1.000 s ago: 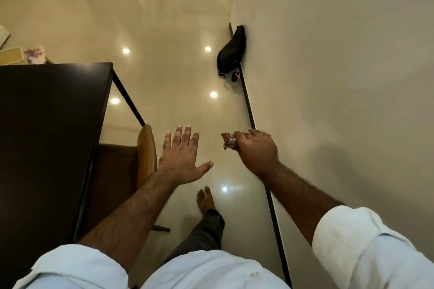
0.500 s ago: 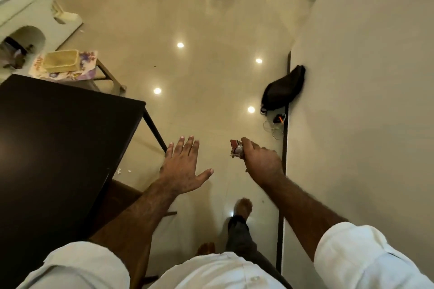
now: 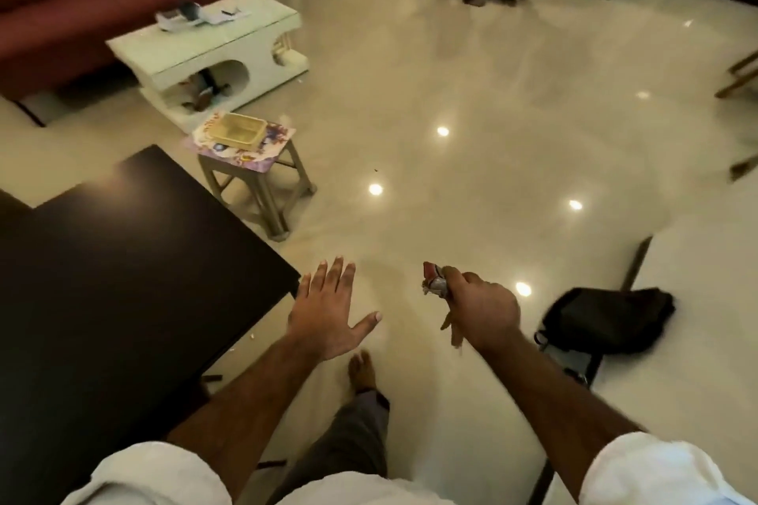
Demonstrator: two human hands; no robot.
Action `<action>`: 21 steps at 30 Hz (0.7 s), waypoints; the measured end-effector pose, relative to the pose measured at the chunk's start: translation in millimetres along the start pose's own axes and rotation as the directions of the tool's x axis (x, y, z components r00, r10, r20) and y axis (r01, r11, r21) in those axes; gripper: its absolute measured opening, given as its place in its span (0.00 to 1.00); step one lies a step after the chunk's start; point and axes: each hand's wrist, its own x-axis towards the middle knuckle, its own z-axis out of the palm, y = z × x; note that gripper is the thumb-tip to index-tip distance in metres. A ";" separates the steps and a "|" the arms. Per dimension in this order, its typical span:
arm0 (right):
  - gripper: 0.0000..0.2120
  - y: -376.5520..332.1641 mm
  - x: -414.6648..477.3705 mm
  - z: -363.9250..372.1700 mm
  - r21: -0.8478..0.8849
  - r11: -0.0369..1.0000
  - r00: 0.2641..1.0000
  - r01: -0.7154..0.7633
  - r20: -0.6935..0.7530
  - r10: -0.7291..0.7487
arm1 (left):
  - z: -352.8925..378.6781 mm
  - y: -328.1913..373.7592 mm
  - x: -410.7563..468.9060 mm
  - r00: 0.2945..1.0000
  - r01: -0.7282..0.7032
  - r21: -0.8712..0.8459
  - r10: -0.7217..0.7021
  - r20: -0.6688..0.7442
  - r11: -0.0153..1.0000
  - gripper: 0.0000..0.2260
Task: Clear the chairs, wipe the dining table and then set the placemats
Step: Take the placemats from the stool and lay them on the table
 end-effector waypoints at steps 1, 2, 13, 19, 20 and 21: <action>0.29 -0.3 24.4 -3.1 0.016 0.999 0.999 0.035 -0.012 -0.034 | -2.0 -4.5 15.3 1.000 0.026 -0.010 -0.026 0.007 1.000 0.51; 0.31 -2.8 54.8 -4.6 0.010 0.997 0.997 0.081 -0.015 -0.080 | -5.3 -12.3 35.4 0.998 0.054 -0.026 -0.053 0.014 0.998 0.51; 0.18 -62.3 349.7 -49.7 -0.019 0.931 0.930 0.364 -0.055 -0.364 | -76.3 -142.6 221.9 0.941 0.339 -0.155 -0.337 0.042 0.928 0.49; 0.15 -113.1 496.2 -67.7 0.066 0.906 0.908 0.418 -0.064 -0.414 | -103.7 -206.1 304.4 0.861 0.507 -0.247 -0.498 0.101 0.826 0.49; 0.16 -122.6 522.0 -69.4 0.085 0.894 0.898 0.439 -0.065 -0.435 | -105.9 -214.8 322.1 0.846 0.530 -0.275 -0.521 0.110 0.802 0.49; 0.17 -131.3 544.0 -70.8 0.105 0.882 0.888 0.459 -0.067 -0.455 | -107.9 -222.8 338.3 0.830 0.551 -0.316 -0.547 0.110 0.772 0.49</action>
